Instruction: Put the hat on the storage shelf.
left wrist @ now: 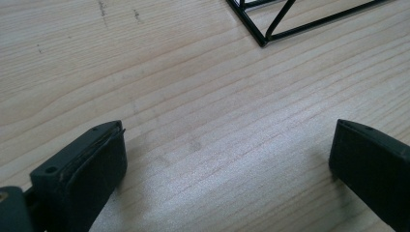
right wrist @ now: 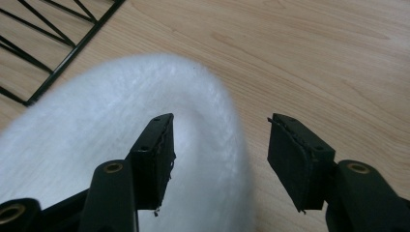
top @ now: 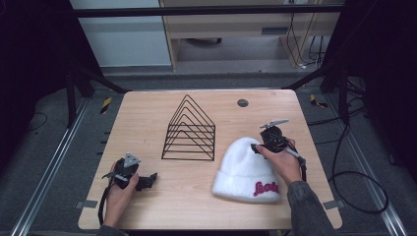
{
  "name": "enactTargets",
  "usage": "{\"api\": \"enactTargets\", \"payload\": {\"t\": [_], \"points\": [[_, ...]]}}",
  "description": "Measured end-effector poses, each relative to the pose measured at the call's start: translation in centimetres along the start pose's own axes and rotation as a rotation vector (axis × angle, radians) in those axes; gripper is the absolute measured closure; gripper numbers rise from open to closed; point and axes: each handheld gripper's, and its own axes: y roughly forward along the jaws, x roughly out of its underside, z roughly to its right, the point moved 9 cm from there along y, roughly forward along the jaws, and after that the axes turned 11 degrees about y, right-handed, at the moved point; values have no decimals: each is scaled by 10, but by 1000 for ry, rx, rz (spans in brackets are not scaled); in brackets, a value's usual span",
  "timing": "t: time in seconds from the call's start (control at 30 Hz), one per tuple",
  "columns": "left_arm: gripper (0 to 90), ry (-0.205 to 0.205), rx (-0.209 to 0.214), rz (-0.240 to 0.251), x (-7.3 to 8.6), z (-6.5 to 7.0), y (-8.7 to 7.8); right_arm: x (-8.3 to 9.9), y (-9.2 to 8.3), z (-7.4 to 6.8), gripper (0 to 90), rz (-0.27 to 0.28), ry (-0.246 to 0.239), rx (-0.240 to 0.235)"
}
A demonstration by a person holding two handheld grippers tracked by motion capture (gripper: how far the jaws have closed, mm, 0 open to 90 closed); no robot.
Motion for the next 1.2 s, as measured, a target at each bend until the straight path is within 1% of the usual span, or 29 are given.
{"api": "enactTargets", "payload": {"t": [0.1,0.17,0.23,0.3,0.4,0.5,0.53,0.6,0.67,0.7,0.8,0.87,0.97,1.07,1.13,1.2], "points": [[0,-3,-1,2,0,0,0,2,11,-1,434,-20,2,7],[0,-3,-1,2,0,0,0,3,16,-1,439,-34,13,3],[0,-3,-1,3,0,0,0,4,20,-1,481,-40,18,3],[0,-2,-1,2,0,0,0,5,22,-2,524,-44,19,-8],[0,-3,-1,3,0,0,0,7,25,-2,559,-57,24,-9],[0,-4,-2,3,0,0,0,10,26,-1,626,-69,35,-16],[0,-4,-2,3,0,1,0,10,27,-2,673,-67,34,-27],[0,-4,-2,3,0,1,0,10,25,-5,762,-68,20,-39],[0,-7,-1,5,-1,1,0,10,22,-8,802,-63,13,-51],[0,-6,-1,5,-1,1,0,10,21,-9,809,-62,-2,-54],[0,-7,-1,5,-1,1,0,8,13,-11,820,-48,-26,-45],[0,-7,-1,4,-1,1,0,6,5,-14,823,-24,-38,-51],[0,-3,0,3,-1,1,0,2,-14,-21,825,30,-57,-72],[0,-4,-2,3,-1,1,0,-1,-37,-30,827,90,-76,-97],[0,1,-4,3,-1,1,0,-3,-54,-36,828,137,-81,-123],[0,-5,-8,1,-1,1,0,-6,-71,-44,828,203,-72,-164]]}}
